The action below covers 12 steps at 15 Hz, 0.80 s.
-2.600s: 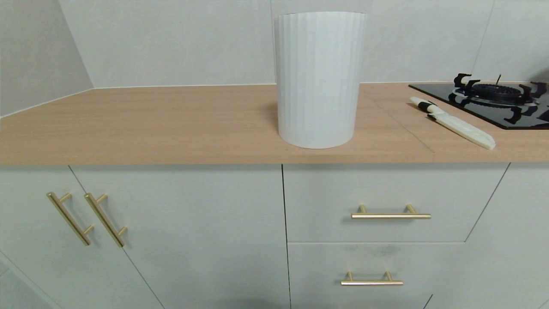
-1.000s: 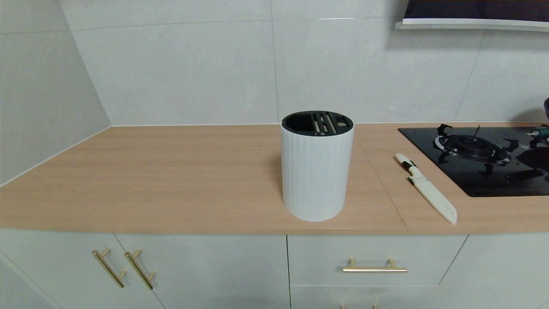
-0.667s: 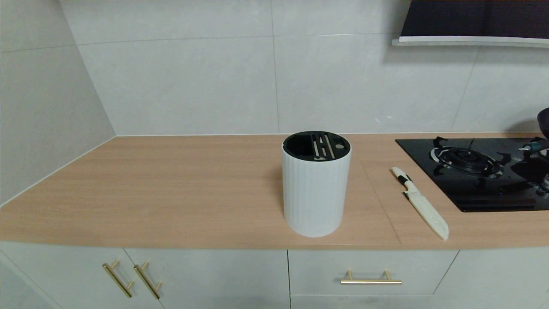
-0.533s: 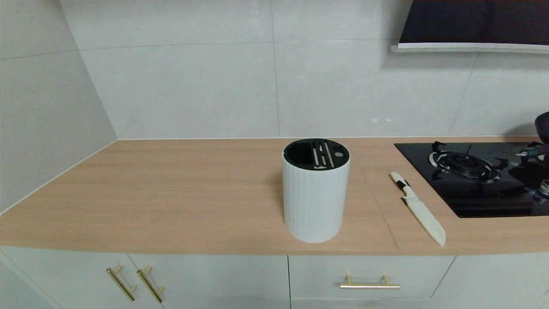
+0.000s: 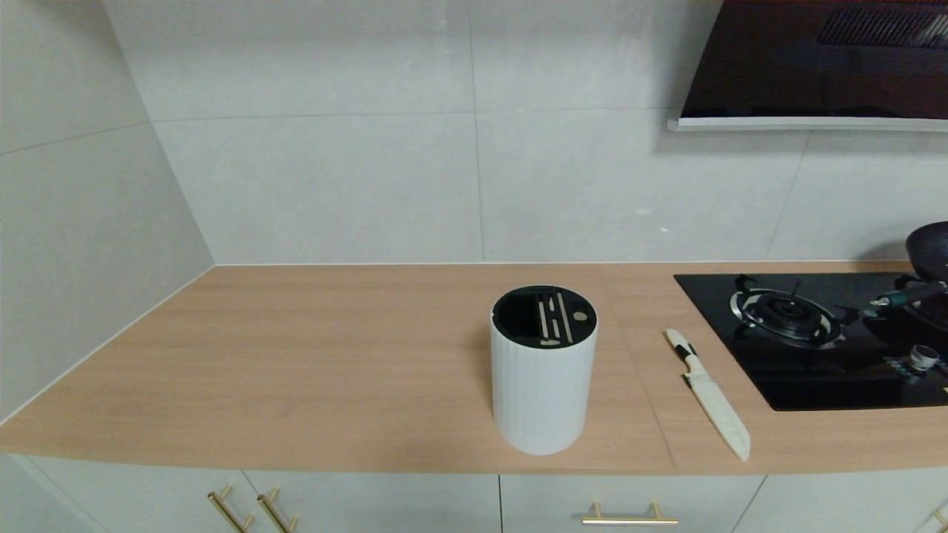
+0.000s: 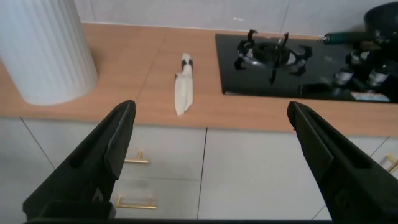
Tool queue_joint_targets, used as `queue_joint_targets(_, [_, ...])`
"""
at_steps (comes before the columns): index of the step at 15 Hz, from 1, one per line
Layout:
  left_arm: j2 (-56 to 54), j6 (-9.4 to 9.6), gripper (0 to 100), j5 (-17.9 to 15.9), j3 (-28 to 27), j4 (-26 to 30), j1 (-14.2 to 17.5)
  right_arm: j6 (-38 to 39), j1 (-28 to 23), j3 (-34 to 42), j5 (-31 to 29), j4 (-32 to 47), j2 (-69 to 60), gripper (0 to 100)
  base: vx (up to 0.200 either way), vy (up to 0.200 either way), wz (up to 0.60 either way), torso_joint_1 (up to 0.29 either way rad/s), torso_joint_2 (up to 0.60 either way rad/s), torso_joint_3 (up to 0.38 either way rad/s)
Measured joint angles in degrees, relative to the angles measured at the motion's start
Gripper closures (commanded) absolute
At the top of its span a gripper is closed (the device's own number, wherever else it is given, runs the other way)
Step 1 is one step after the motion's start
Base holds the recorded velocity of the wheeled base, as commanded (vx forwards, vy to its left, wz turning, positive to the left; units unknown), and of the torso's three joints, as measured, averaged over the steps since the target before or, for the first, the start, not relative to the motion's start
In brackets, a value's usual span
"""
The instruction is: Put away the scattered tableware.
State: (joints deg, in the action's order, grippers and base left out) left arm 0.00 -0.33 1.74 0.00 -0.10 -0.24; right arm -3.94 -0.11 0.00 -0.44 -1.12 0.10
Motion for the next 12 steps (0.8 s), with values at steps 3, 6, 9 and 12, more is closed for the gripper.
queue_joint_targets(3, [0.0, 0.0, 0, 0.0, 0.0, 0.0, 0.0, 0.0, 0.0, 0.0, 0.0, 0.0, 0.0, 0, 0.0, 0.0, 0.0, 0.201, -0.41, -0.216])
queue_joint_targets(6, [0.0, 0.0, 0, 0.0, 0.0, 0.0, 0.0, 0.0, 0.0, 0.0, 0.0, 0.0, 0.0, 0, 0.0, 0.0, 0.0, 0.188, -0.38, -0.193])
queue_joint_targets(9, [0.0, 0.0, 0, 0.0, 0.0, 0.0, 0.0, 0.0, 0.0, 0.0, 0.0, 0.0, 0.0, 0, 0.0, 0.0, 0.0, 0.068, -0.14, -0.07])
queue_joint_targets(12, [0.0, 0.01, 0, 0.0, 0.0, 0.0, 0.0, 0.1, 0.0, 0.0, 0.0, 0.0, 0.0, 0, 0.0, 0.0, 0.0, 0.0, 0.0, 0.0])
